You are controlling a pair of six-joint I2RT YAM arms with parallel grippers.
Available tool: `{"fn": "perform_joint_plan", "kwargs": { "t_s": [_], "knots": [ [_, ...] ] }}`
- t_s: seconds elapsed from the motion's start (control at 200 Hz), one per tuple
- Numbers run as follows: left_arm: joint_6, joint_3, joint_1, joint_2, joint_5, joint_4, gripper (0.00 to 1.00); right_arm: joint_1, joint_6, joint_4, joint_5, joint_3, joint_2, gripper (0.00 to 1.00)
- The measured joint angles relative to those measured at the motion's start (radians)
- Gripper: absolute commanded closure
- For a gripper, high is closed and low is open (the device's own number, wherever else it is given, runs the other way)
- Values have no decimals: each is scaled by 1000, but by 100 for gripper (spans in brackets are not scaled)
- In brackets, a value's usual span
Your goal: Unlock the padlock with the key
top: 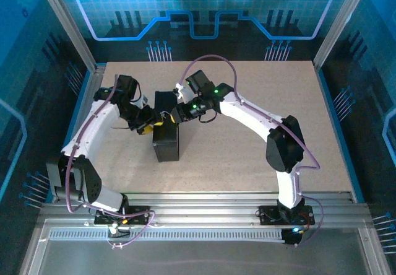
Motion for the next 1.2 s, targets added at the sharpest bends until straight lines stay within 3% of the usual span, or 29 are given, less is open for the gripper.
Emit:
{"fn": "perform_joint_plan", "kwargs": {
  "t_s": [0.57,1.1,1.201],
  "knots": [
    [-7,-2,-2,-5,27,0,56,40,37,-3,140,-45,-70,98],
    [-31,-6,-27,-17,69,31,56,45,-63,-171,233,112,-27,97],
    [-34,-10,-30,-16,71,39,56,45,-81,-198,245,138,-14,88]
  ]
}}
